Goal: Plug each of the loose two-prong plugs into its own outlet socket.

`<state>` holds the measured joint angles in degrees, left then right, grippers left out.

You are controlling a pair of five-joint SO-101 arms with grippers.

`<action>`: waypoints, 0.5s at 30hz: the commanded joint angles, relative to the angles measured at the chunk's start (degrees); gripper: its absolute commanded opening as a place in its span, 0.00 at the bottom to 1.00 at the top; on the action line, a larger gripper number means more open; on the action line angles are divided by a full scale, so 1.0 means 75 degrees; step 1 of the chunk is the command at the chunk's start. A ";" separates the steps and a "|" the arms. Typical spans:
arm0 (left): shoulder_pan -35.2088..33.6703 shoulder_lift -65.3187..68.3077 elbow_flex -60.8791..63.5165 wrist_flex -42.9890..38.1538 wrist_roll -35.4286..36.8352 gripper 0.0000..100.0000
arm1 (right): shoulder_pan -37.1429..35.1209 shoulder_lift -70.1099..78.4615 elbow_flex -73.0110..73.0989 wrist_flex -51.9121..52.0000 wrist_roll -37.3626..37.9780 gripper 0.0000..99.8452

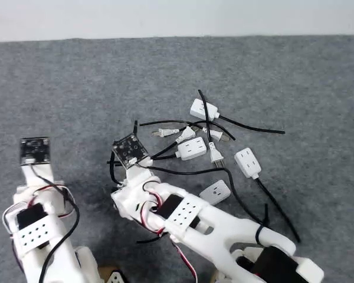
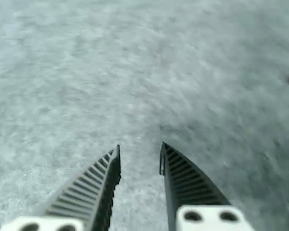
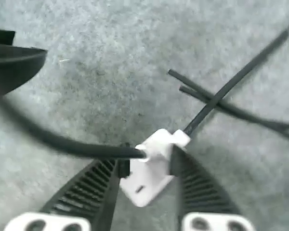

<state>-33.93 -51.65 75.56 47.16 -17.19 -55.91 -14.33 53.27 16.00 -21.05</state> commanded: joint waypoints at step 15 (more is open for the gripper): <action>-0.0492 -0.0059 -0.0475 -0.0645 0.0973 0.13 | -0.0627 0.1811 -0.1313 0.0029 -0.1875 0.25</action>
<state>-37.10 -51.65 75.56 43.74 -10.77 -61.01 -2.11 48.35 16.00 -34.59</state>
